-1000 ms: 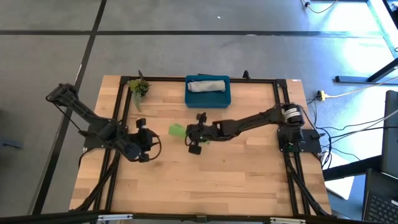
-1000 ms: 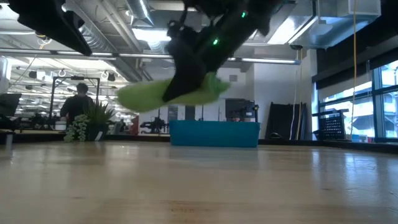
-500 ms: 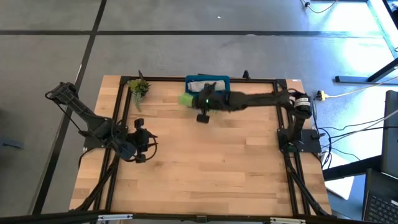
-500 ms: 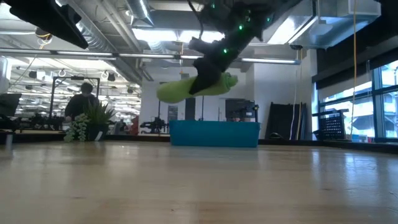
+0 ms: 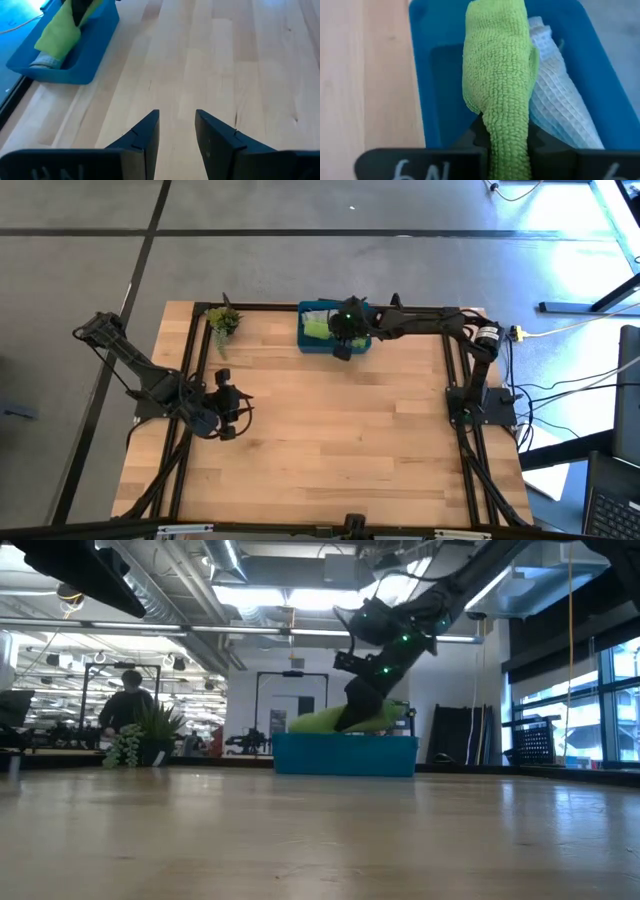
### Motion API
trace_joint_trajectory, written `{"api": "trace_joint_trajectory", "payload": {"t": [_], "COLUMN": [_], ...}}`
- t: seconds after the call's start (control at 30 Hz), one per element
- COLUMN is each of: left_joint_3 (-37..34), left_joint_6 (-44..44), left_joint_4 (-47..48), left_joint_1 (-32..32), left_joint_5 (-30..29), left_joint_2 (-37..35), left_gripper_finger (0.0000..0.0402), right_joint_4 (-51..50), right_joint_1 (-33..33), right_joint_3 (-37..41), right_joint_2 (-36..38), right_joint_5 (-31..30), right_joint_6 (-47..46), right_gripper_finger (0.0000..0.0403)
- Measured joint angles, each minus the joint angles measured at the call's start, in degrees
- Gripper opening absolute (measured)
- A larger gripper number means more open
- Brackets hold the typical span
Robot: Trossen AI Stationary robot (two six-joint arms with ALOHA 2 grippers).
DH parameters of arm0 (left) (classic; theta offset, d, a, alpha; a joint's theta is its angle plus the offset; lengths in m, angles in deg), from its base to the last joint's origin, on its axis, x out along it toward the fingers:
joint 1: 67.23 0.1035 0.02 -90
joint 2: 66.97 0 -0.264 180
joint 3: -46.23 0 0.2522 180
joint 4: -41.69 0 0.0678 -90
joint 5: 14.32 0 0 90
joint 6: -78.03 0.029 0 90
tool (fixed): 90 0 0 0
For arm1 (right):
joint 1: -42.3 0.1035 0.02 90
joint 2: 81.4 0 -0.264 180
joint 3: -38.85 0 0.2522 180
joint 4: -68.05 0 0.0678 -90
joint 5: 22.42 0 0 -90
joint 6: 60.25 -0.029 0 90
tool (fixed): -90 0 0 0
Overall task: Roll microfiber towels into tight, uniform cylinder then place into a basket
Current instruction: Put the green rolled microfiber cloth into the blue bin
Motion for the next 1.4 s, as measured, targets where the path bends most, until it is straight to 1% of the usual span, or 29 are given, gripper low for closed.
{"api": "trace_joint_trajectory", "payload": {"t": [0.17, 0.27, 0.37, 0.5, 0.67, 0.87, 0.97, 1.07, 1.3, 1.4], "left_joint_3": [0.0, 0.0, 0.0, 0.0, 0.0, 0.0, 0.0, 0.0, 0.0, 0.0], "left_joint_6": [0.0, 0.0, -0.02, 0.0, 0.0, 0.0, 0.0, -0.02, -0.02, -0.04], "left_joint_4": [0.0, -0.01, 0.01, -0.03, 0.01, 0.0, -0.01, 0.0, -0.01, -0.03], "left_joint_1": [0.99, 2.16, 3.26, 4.45, 5.35, 5.43, 5.43, 5.43, 5.43, 5.43], "left_joint_5": [-0.07, -0.1, -0.06, 0.07, 0.28, 0.36, 0.39, 0.39, 0.36, 0.36], "left_joint_2": [0.0, 0.01, 0.02, 0.0, 0.0, 0.0, 0.0, 0.0, 0.0, 0.0], "left_gripper_finger": [0.0116, 0.0116, 0.0116, 0.0116, 0.0116, 0.0116, 0.0116, 0.0116, 0.0116, 0.0116], "right_joint_4": [3.52, 4.84, 7.27, 8.65, 8.56, 8.58, 7.41, 6.11, 5.04, 5.6], "right_joint_1": [-1.45, -2.08, -2.27, -2.57, -3.12, -3.91, -4.81, -6.07, -6.95, -6.97], "right_joint_3": [1.28, 1.31, 1.28, 1.16, 0.39, -1.75, -1.79, -1.75, -1.73, -1.73], "right_joint_2": [-1.46, -3.91, -6.1, -6.7, -6.86, -7.0, -6.97, -6.99, -6.99, -6.99], "right_joint_5": [7.0, 10.04, 11.79, 14.67, 14.57, 14.1, 14.78, 16.43, 16.65, 16.02], "right_joint_6": [3.9, 6.69, 7.55, 10.77, 12.08, 17.85, 21.25, 21.56, 21.28, 20.56], "right_gripper_finger": [0.0039, 0.0039, 0.0039, 0.0039, 0.0039, 0.0039, 0.0039, 0.0039, 0.004, 0.0049]}}
